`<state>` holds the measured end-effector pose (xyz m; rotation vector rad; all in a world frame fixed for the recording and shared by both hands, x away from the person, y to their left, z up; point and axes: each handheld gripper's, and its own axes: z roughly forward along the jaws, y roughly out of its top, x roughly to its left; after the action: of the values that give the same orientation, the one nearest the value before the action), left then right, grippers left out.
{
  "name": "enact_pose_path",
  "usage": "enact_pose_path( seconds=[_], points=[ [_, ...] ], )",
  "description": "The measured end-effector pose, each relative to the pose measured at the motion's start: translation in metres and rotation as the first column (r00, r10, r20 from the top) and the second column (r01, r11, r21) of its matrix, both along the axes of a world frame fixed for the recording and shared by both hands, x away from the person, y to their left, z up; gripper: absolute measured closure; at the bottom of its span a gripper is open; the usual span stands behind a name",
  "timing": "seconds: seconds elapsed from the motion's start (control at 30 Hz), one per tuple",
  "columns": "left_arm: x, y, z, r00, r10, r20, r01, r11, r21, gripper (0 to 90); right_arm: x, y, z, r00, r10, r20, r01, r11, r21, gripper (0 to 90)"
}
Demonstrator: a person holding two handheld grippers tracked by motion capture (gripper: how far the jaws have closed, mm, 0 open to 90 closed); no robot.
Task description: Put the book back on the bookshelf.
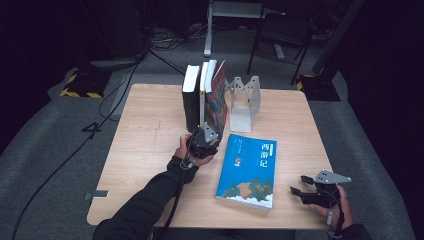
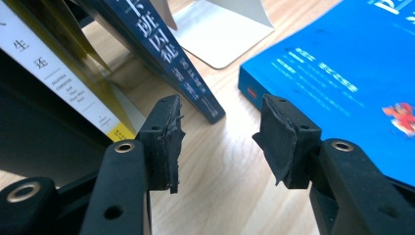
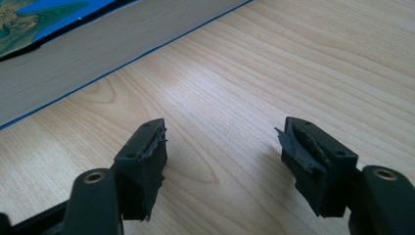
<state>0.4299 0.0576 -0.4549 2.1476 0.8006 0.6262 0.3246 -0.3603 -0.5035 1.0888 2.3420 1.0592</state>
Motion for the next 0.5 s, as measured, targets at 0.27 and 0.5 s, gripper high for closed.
enact_pose_path(
  seconds=[0.27, 0.5],
  points=[
    [-0.012, 0.013, 0.000, 0.9985, -0.053, -0.011, 0.053, 0.9984, 0.019, 48.2, 0.000, 0.000, 0.000, 1.0000, -0.001, 0.000, 0.001, 1.000, -0.001, 33.1],
    [-0.022, 0.025, -0.003, 0.9948, -0.097, -0.031, 0.098, 0.9945, 0.035, 45.3, 0.000, 0.000, 0.000, 1.0000, -0.002, 0.001, 0.002, 1.000, -0.001, 33.0]
  ],
)
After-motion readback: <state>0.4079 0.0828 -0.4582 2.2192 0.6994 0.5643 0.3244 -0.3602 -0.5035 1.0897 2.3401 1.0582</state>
